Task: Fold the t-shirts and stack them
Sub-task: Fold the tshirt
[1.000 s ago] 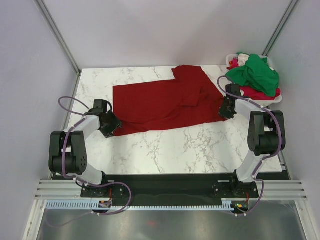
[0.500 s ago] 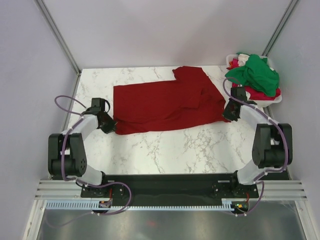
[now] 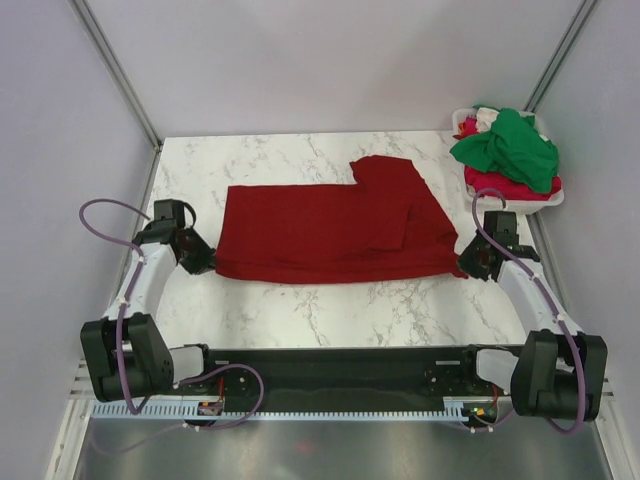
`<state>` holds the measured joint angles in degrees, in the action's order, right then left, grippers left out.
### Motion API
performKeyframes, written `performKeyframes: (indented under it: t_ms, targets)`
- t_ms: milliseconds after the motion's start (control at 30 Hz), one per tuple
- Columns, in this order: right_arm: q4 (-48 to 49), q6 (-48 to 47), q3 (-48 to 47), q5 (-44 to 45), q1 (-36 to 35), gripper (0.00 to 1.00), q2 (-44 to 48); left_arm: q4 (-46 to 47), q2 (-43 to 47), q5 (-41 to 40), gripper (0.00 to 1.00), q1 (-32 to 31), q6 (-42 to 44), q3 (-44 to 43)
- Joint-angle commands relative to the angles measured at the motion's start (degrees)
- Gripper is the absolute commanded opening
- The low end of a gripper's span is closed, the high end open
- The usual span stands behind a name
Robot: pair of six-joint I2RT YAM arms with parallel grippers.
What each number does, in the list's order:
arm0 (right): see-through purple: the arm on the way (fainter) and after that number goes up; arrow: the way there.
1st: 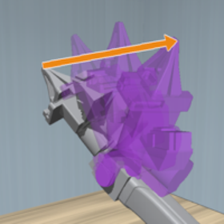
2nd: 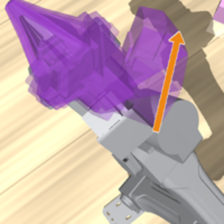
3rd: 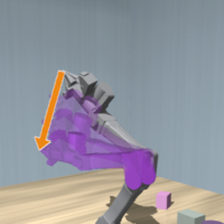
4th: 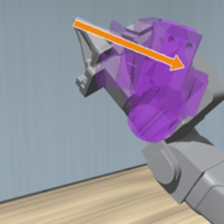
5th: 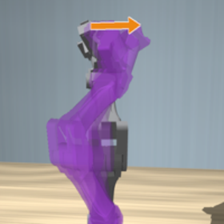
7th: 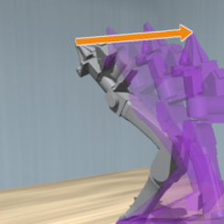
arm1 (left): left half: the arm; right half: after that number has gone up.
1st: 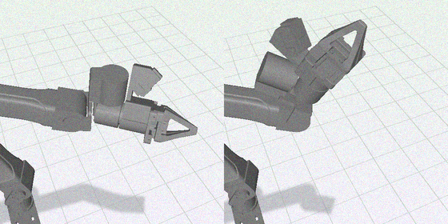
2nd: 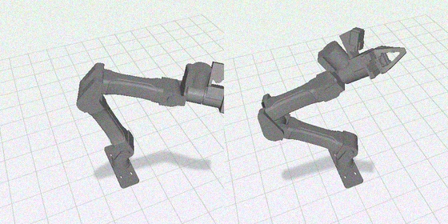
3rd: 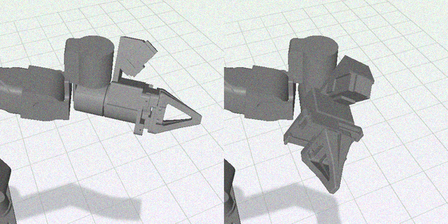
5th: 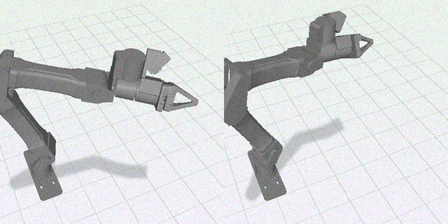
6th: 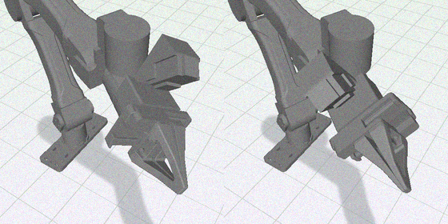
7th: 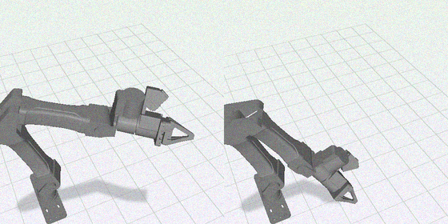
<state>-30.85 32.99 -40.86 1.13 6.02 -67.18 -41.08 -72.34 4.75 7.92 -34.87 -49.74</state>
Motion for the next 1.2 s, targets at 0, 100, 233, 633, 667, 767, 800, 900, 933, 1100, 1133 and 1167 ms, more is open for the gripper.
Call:
performKeyframes:
  t_ms: [0, 100, 233, 633, 667, 767, 800, 900, 933, 1100, 1133, 1167]
  targets:
    - [-4.0, 0.0, 2.4, -3.5, 0.5, 0.22, 5.3, -4.9, 5.4, 3.8, 0.26, 0.6, 2.7, 1.5]
    - [-6.8, 1.8, 3.0, -5.4, 0.4, 0.69, 10.6, -8.7, 9.0, 3.9, 0.57, 0.7, 3.6, -1.2]
    - [-8.7, 2.5, -2.5, -7.8, 0.4, 0.93, 12.7, -11.1, 10.6, 2.2, 0.71, 0.6, 4.5, -5.9]
    - [3.0, 1.1, -15.7, -6.8, -14.2, 0.68, -8.0, 2.2, -1.9, 6.0, 0.60, -9.0, 1.9, -2.5]
    - [3.7, 1.5, -16.5, -6.8, -15.1, 0.64, -10.6, 2.2, -3.2, 6.6, 0.59, -10.3, 2.1, -2.7]
    - [6.2, 2.6, -17.1, -6.8, -17.0, 0.60, -15.4, 2.2, -3.1, 7.8, 0.58, -10.6, 4.7, -3.3]
    - [6.8, 2.8, -17.1, -6.6, -17.5, 0.59, -16.7, 2.2, -1.9, 8.2, 0.58, -10.6, 5.8, -3.3]
    - [9.6, 3.0, -17.1, -6.8, -18.1, 0.49, -21.5, 0.9, 0.3, 7.5, 0.60, -10.6, 10.4, -3.1]
    - [10.9, 3.1, -17.2, -6.9, -18.2, 0.46, -24.0, 0.1, 1.8, 6.8, 0.61, -10.6, 12.4, -2.8]
    - [12.9, 3.4, -18.2, -7.6, -19.4, 0.41, -30.7, -0.1, 4.6, 7.1, 0.63, -11.2, 13.3, -1.6]
    - [13.5, 3.4, -18.2, -7.5, -19.5, 0.41, -31.3, 0.0, 4.5, 6.7, 0.63, -11.2, 13.2, -1.6]
    - [13.8, 3.5, -18.1, -7.5, -19.6, 0.41, -32.3, 0.1, 3.8, 5.5, 0.63, -11.2, 13.2, -1.5]
